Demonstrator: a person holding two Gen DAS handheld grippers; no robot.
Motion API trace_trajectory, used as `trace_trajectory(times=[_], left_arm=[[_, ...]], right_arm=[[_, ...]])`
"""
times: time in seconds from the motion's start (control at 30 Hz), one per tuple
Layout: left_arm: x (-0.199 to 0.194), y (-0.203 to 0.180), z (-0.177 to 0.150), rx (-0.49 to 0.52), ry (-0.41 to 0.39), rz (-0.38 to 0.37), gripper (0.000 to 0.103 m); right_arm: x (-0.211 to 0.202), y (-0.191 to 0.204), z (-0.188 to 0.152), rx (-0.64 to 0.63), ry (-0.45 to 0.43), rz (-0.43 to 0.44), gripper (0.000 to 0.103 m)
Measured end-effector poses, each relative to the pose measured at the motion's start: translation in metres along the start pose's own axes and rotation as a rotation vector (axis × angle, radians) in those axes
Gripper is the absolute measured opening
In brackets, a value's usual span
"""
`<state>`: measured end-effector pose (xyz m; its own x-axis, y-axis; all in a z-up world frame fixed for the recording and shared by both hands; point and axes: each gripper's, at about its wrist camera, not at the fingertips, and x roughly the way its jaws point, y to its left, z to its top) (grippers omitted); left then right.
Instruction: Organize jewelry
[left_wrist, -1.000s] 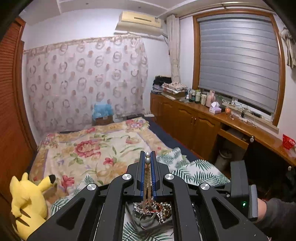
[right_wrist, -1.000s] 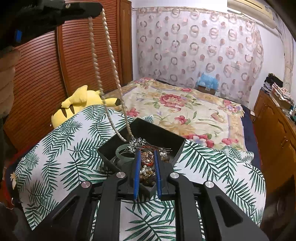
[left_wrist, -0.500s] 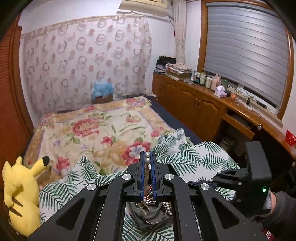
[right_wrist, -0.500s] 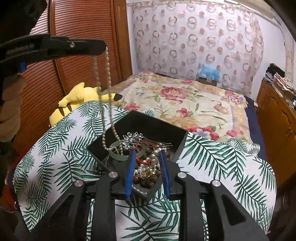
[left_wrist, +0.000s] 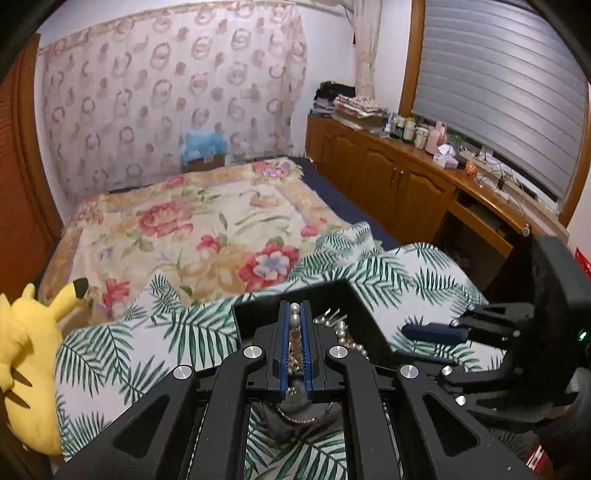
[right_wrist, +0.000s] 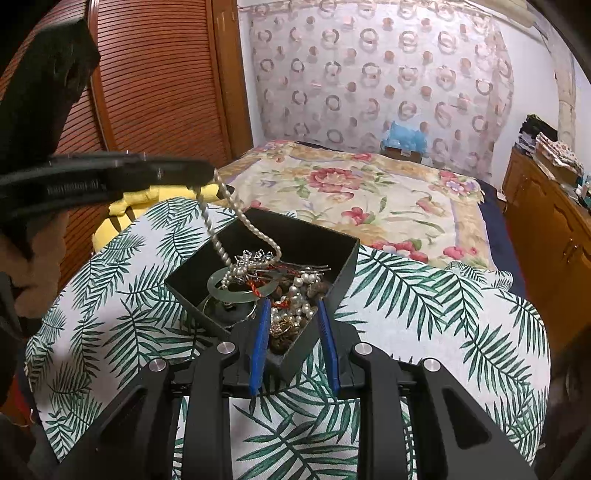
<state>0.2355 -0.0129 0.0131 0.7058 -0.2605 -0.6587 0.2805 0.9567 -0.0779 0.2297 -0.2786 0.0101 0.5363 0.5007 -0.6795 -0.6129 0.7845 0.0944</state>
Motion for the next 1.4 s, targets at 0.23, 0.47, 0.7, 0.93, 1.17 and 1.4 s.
trace_trajectory(times=[0.23, 0.47, 0.7, 0.93, 1.17, 1.4], left_arm=[[0.012, 0.000, -0.013, -0.018, 0.036, 0.014, 0.005], [0.015, -0.004, -0.029, -0.038, 0.053, 0.036, 0.042], [-0.006, -0.010, -0.054, -0.072, 0.027, 0.078, 0.075], [-0.028, -0.020, -0.082, -0.081, 0.013, 0.130, 0.092], [-0.052, -0.028, -0.104, -0.088, -0.016, 0.169, 0.095], [-0.084, -0.037, -0.116, -0.093, -0.073, 0.199, 0.095]], right_arm=[[-0.008, 0.001, -0.003, 0.007, -0.014, -0.012, 0.028], [-0.013, 0.005, -0.010, 0.018, -0.030, -0.035, 0.028], [-0.026, 0.006, -0.023, 0.057, -0.056, -0.069, 0.028], [-0.041, 0.014, -0.045, 0.097, -0.083, -0.113, 0.046], [-0.059, 0.023, -0.069, 0.128, -0.108, -0.146, 0.065], [-0.092, 0.039, -0.081, 0.135, -0.172, -0.187, 0.091]])
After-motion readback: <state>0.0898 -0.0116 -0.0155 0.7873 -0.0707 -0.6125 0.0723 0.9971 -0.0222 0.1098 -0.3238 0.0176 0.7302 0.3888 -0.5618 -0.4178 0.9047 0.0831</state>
